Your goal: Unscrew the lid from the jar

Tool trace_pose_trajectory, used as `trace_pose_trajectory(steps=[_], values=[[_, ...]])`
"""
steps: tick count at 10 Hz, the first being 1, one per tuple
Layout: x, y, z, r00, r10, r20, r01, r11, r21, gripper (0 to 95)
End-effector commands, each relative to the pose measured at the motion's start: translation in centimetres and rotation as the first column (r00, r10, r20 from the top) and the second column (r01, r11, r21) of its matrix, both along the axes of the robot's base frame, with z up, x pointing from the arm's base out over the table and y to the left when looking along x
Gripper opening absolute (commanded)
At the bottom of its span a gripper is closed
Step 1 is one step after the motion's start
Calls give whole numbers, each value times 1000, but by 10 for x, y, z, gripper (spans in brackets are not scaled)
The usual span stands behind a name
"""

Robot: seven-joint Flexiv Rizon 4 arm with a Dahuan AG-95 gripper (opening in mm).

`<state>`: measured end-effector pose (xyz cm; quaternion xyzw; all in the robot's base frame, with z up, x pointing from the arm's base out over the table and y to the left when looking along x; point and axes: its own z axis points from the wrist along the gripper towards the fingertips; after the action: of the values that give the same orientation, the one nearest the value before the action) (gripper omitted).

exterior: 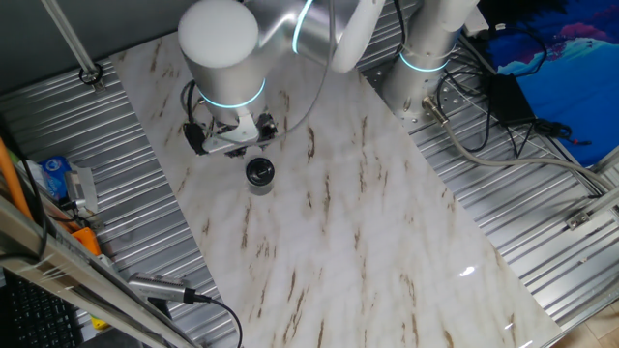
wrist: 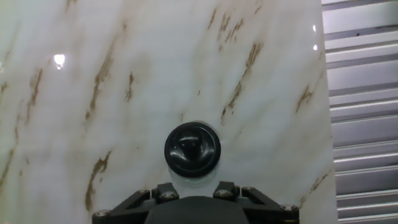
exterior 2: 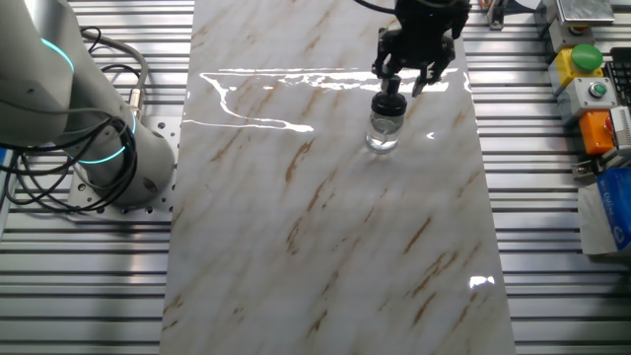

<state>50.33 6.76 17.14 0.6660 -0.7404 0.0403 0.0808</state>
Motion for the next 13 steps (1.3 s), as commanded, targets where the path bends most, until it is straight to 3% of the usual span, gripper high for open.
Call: trace_pose_trajectory(steps=[1, 3, 4, 6, 8, 9, 13], values=[[3, 0, -3, 998, -69, 10, 69, 998, 5, 0], [3, 0, -3, 983, -183, 19, 182, 982, 45, 0], [3, 0, -3, 967, -250, 52, 246, 967, 66, 0], [3, 0, -3, 942, -322, 96, 316, 946, 72, 0], [3, 0, -3, 906, -405, 118, 397, 914, 87, 0], [3, 0, -3, 895, -428, 125, 419, 904, 88, 0], [3, 0, -3, 902, -414, 120, 406, 910, 85, 0]])
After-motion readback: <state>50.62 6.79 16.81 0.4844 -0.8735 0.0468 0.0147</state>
